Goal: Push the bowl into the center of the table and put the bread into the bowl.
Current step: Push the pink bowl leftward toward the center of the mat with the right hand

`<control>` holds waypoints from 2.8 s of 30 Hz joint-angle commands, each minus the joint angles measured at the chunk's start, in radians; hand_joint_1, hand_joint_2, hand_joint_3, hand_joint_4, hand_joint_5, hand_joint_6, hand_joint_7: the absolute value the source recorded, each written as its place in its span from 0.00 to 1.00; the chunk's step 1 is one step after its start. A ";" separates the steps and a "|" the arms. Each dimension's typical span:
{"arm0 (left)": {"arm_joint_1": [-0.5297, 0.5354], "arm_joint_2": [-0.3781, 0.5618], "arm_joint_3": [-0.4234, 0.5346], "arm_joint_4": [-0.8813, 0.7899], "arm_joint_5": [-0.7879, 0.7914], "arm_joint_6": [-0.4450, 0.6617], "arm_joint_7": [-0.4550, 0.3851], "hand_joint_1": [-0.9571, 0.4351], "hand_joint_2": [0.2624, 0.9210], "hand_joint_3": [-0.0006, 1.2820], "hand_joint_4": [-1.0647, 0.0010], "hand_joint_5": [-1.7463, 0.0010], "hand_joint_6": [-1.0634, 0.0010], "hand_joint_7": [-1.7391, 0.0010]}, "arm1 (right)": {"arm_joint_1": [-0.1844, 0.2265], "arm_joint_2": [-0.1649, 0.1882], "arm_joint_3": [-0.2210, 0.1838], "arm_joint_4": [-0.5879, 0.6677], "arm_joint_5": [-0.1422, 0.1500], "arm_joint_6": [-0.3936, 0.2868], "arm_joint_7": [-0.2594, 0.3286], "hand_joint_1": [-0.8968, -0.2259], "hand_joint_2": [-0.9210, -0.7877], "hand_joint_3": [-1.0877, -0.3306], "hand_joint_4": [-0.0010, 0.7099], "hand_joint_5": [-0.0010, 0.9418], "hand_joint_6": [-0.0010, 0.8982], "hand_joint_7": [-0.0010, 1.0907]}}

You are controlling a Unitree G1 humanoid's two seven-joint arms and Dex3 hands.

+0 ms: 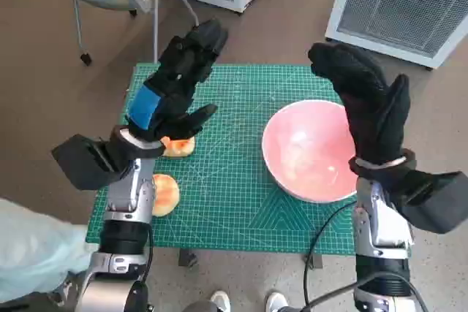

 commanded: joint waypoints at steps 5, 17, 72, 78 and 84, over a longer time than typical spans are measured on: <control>-0.018 0.002 -0.005 0.013 0.005 -0.006 -0.007 0.25 1.00 0.29 0.88 1.00 0.99 0.73 | 0.010 -0.004 -0.004 0.010 0.002 0.010 0.005 0.36 0.00 0.51 0.08 0.00 0.00 0.38; -0.026 -0.003 -0.003 0.031 0.003 -0.013 -0.012 0.25 1.00 0.29 0.89 1.00 1.00 0.72 | 0.013 -0.007 -0.003 0.007 0.004 0.005 0.010 0.35 0.00 0.51 0.08 0.00 0.00 0.38; -0.039 -0.023 -0.003 0.070 0.022 -0.047 0.014 0.25 1.00 0.29 0.87 1.00 0.99 0.70 | 0.055 -0.114 -0.297 0.669 0.006 -0.310 -0.131 0.42 0.00 0.44 0.01 0.00 0.01 0.28; -0.039 -0.018 -0.001 0.074 0.019 -0.046 0.010 0.24 1.00 0.29 0.87 1.00 0.99 0.70 | 0.002 -0.092 -0.300 0.793 0.003 -0.329 -0.152 0.45 0.00 0.42 0.04 0.01 0.02 0.29; -0.033 -0.013 0.000 0.064 0.018 -0.043 0.008 0.24 1.00 0.29 0.87 1.00 0.99 0.70 | -0.067 -0.071 -0.302 0.912 0.003 -0.314 -0.167 0.50 0.00 0.41 0.08 0.02 0.06 0.31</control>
